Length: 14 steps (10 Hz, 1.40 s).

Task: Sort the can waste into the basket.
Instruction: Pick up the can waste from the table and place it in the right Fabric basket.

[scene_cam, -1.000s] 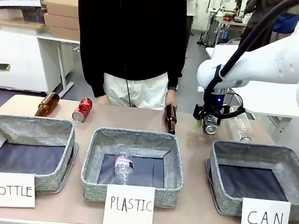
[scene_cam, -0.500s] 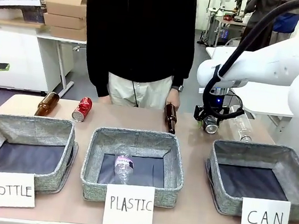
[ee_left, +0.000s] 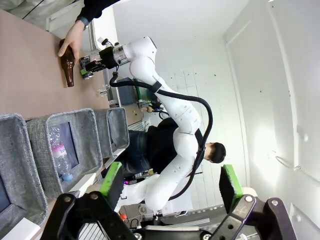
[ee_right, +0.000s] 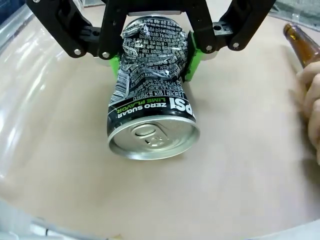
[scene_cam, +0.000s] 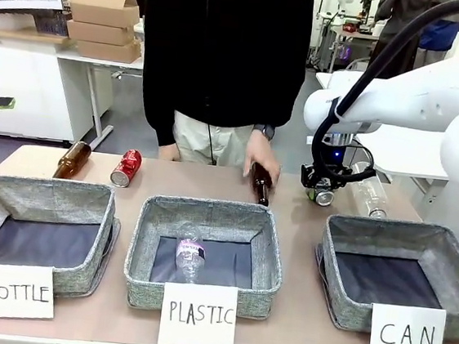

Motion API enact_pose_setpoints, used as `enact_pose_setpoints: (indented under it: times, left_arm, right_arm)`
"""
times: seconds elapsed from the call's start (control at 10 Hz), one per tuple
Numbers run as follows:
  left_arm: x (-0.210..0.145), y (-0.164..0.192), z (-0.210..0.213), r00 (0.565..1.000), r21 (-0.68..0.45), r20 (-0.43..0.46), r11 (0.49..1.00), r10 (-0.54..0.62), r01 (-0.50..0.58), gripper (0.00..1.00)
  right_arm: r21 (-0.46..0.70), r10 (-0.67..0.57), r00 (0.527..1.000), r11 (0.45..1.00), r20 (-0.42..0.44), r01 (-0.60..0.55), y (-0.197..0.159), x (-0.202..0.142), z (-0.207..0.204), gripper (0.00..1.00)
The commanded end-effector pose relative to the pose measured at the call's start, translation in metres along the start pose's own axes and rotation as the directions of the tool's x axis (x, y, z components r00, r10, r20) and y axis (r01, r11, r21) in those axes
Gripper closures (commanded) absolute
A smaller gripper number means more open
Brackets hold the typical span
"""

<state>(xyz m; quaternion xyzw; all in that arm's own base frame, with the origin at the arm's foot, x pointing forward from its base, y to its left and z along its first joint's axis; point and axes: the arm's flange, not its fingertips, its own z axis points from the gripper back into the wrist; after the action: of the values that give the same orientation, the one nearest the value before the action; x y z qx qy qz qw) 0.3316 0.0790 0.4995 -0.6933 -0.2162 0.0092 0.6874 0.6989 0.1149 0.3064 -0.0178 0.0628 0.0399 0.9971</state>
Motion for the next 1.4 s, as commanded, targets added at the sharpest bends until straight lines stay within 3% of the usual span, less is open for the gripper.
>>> enact_pose_setpoints:
  times: [0.0, 0.3, 0.4, 0.5, 0.7, 0.8, 1.1, 1.3]
  left_arm:
    - [-0.001, -0.001, -0.001, 1.000, -0.020, 0.002, 1.000, -0.022, 0.022, 0.00]
    - [-0.001, -0.001, -0.001, 1.000, -0.020, 0.002, 1.000, -0.022, 0.022, 0.00]
    - [-0.001, -0.001, -0.001, 1.000, -0.020, 0.002, 1.000, -0.022, 0.022, 0.00]
    - [-0.001, -0.001, -0.001, 1.000, -0.020, 0.002, 1.000, -0.022, 0.022, 0.00]
    - [-0.001, -0.001, -0.001, 1.000, -0.020, 0.002, 1.000, -0.022, 0.022, 0.00]
    - [-0.001, -0.001, -0.001, 1.000, -0.020, 0.002, 1.000, -0.022, 0.022, 0.00]
    - [-0.001, -0.001, -0.001, 1.000, -0.020, 0.002, 1.000, -0.022, 0.022, 0.00]
    - [-0.001, -0.001, -0.001, 1.000, -0.020, 0.002, 1.000, -0.022, 0.022, 0.00]
  right_arm:
    - [0.035, -0.022, 1.000, 0.999, -0.022, 0.023, -0.001, 0.007, 0.003, 0.90]
    - [0.047, -0.006, 1.000, 0.999, 0.003, 0.006, -0.005, 0.001, 0.013, 0.90]
    - [0.074, 0.012, 0.998, 0.997, 0.056, -0.016, -0.011, -0.019, 0.037, 0.90]
    - [0.137, 0.051, 0.994, 0.988, 0.098, -0.064, -0.023, -0.051, 0.069, 0.90]
    - [0.236, 0.204, 0.978, 0.950, 0.035, -0.206, -0.055, -0.129, 0.120, 0.90]
    - [0.263, 0.278, 0.958, 0.921, 0.073, -0.287, -0.071, -0.168, 0.132, 0.90]
    - [0.329, 0.506, 0.860, 0.802, 0.071, -0.499, -0.099, -0.284, 0.125, 0.90]
    - [0.351, 0.542, 0.824, 0.749, 0.163, -0.562, -0.104, -0.337, 0.098, 0.90]
